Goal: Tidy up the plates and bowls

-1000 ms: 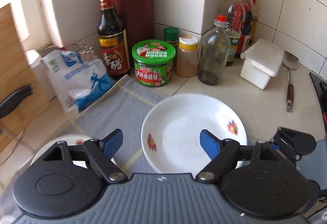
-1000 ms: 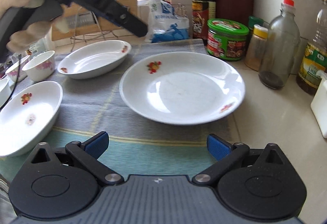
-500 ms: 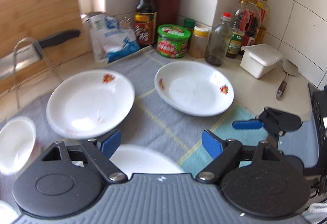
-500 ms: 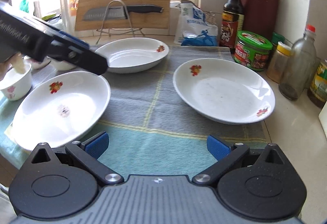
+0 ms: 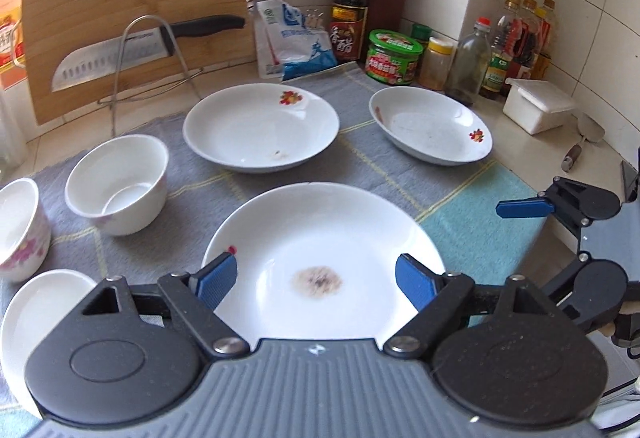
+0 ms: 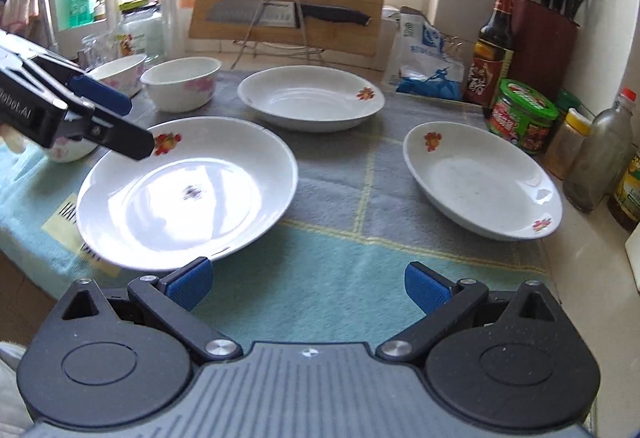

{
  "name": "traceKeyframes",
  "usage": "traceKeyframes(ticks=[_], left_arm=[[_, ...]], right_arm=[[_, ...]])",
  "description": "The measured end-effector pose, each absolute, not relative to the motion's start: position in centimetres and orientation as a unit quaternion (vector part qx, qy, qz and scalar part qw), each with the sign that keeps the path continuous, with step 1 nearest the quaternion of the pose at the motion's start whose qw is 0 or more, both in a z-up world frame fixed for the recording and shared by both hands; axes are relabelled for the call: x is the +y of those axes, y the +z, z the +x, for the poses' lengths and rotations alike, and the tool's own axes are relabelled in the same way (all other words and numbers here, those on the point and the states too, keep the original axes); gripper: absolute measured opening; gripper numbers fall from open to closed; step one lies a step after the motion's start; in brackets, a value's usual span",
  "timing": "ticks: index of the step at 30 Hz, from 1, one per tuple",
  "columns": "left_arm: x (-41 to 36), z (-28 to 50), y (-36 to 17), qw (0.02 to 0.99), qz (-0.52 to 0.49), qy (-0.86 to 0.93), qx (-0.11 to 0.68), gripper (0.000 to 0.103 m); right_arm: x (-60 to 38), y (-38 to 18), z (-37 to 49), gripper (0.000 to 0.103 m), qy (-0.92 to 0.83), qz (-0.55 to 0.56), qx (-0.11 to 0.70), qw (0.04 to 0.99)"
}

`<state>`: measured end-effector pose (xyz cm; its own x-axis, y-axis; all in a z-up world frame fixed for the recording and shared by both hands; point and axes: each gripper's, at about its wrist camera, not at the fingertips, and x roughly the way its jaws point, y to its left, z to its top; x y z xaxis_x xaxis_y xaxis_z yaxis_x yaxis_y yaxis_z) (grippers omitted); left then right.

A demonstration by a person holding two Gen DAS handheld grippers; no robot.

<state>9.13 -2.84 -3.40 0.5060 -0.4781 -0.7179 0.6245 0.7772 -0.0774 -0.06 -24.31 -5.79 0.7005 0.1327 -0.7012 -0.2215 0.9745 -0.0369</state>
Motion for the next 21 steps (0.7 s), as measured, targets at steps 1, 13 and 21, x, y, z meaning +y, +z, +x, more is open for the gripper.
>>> traceKeyframes(ticks=[1, 13, 21], left_arm=[[-2.5, 9.1, -3.5, 0.863, 0.096, -0.316, 0.382, 0.086], [-0.1, 9.2, -3.6, 0.863, 0.100, -0.300, 0.393, 0.086], [-0.3, 10.4, -4.6, 0.847, 0.121, -0.320, 0.406, 0.086]], right_arm=[[-23.9, -5.9, -0.3, 0.103, 0.103, -0.062, 0.377, 0.918], [-20.3, -7.4, -0.4, 0.103, 0.157, -0.077, 0.386, 0.906], [-19.5, -8.5, 0.3, 0.103, 0.191, -0.079, 0.375, 0.904]])
